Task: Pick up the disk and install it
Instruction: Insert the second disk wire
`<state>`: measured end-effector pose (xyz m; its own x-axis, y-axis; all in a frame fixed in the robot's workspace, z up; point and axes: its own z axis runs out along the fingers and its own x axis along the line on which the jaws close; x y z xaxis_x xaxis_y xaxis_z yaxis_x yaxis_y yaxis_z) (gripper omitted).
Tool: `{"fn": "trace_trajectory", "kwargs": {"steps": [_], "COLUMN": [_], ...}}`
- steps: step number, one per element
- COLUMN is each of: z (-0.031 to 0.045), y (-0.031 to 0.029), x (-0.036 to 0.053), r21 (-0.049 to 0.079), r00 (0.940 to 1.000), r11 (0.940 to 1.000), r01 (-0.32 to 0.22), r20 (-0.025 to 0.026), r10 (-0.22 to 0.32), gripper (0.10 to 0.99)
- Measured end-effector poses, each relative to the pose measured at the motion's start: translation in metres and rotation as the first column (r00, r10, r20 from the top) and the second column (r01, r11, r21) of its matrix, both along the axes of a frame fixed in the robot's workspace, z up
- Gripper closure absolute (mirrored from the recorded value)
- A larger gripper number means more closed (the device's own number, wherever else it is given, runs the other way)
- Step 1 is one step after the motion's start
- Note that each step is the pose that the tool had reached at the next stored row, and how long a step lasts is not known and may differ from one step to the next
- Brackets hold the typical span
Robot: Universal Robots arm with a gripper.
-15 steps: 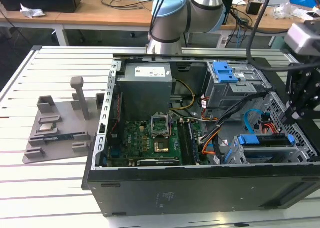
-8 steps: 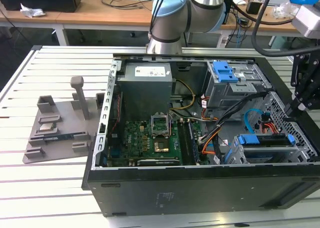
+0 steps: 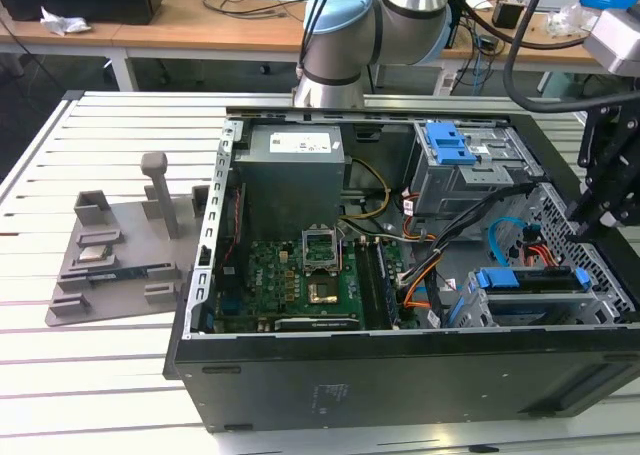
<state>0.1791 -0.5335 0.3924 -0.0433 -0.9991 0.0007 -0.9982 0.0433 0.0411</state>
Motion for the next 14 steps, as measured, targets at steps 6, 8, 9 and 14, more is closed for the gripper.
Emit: {"fn": "trace_trajectory", "kwargs": {"steps": [6, 8, 9, 14], "z": [-0.0108, -0.0176, -0.0181, -0.0181], "y": [0.0115, 0.0115, 0.0115, 0.0115], "x": [-0.0322, -0.0379, -0.0392, -0.0392], "r21": [0.000, 0.000, 0.000, 0.000], "r00": [1.0000, 0.9999, 0.9999, 0.9999], "r11": [1.0000, 0.9999, 0.9999, 0.9999], "r01": [-0.002, -0.012, -0.014, -0.014], "r20": [0.0000, 0.0000, 0.0000, 0.0000], "r10": [0.002, 0.012, 0.014, 0.014], "gripper": [0.788, 0.788, 0.788, 0.867]}}
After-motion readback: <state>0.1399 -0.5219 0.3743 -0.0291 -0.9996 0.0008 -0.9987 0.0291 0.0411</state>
